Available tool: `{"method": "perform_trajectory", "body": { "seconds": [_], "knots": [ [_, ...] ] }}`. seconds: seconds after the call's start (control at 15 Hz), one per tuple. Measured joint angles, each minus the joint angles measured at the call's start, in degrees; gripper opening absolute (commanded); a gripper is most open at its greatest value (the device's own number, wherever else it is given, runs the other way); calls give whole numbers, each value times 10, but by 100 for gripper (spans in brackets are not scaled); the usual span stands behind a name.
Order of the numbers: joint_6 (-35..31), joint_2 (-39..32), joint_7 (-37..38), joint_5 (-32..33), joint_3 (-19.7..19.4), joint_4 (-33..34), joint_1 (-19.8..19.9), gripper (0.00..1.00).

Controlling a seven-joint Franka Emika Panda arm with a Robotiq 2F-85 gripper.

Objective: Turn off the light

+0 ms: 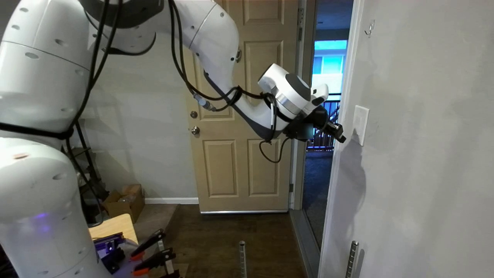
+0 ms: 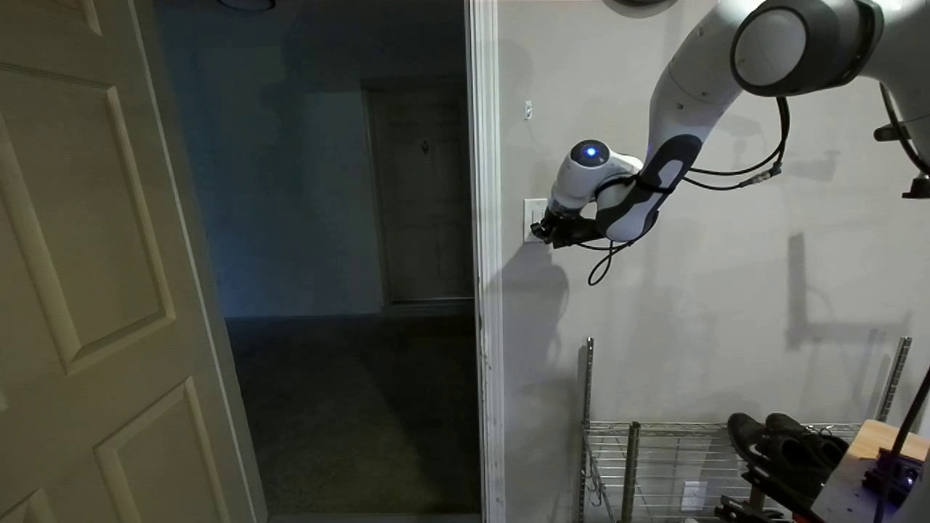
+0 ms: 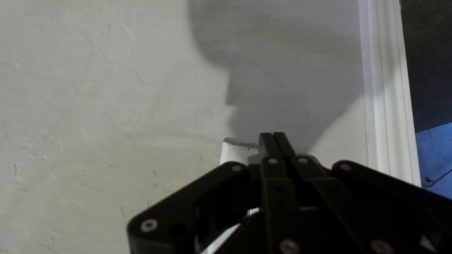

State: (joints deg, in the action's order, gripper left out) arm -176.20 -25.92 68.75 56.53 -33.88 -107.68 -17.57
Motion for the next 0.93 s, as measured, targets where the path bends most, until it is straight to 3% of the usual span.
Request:
{"method": "perform_trajectory", "body": {
  "seconds": [0.47,0.93],
  "knots": [
    [7,-12,27,-2,-13,34,-8,5],
    [39,-34,27,-47,4,55,1,5]
  ]
}}
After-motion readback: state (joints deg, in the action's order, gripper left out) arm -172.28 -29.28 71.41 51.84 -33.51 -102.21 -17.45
